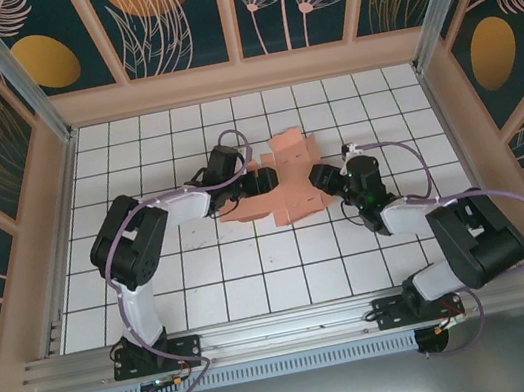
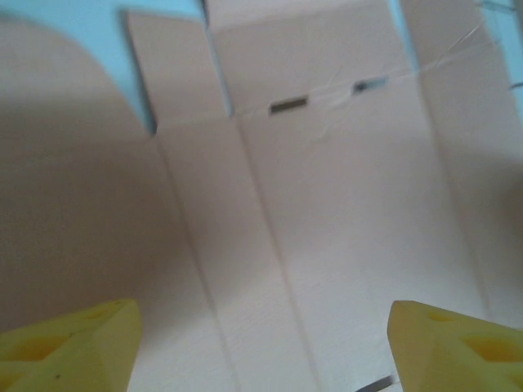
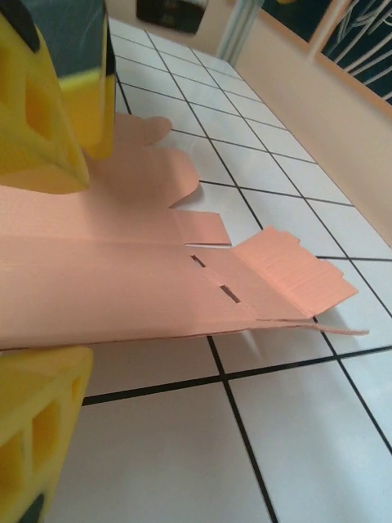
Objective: Fold the paper box
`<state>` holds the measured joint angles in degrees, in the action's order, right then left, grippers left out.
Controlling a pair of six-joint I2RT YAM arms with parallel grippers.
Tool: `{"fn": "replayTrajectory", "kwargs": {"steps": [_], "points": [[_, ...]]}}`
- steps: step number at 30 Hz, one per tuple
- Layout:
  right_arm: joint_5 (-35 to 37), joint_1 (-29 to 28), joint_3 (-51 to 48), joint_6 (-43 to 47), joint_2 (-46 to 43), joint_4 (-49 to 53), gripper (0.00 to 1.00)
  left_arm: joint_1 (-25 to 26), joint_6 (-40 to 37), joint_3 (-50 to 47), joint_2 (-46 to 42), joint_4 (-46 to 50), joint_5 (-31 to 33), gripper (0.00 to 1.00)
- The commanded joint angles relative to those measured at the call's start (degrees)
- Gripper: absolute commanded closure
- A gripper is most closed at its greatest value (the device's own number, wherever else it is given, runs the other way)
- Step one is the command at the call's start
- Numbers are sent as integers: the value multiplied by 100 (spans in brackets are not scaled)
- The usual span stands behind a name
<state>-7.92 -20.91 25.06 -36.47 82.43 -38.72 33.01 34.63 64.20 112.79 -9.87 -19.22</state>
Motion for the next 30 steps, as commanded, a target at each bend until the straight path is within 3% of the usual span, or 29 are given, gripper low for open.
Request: {"fn": "replayTrajectory", "kwargs": {"steps": [1,9,16,19,22,30], "points": [[-1039,304,277,53,337,-426,44,-15,-55,-129,220,64,-117,35],[-1551,771,843,431,894,-117,42,-21,19,-347,406,-84,-23,36],[-1383,867,1080,872,1066,413,40,-24,-18,-303,454,-56,5,36],[-1493,859,1194,890,1207,609,48,-22,0,-307,454,-81,1,36],[-1291,860,1200,871,1264,751,49,-28,18,-347,437,-114,-11,36],[-632,869,1103,918,1220,937,35,-24,17,-418,424,-160,-12,35]]}}
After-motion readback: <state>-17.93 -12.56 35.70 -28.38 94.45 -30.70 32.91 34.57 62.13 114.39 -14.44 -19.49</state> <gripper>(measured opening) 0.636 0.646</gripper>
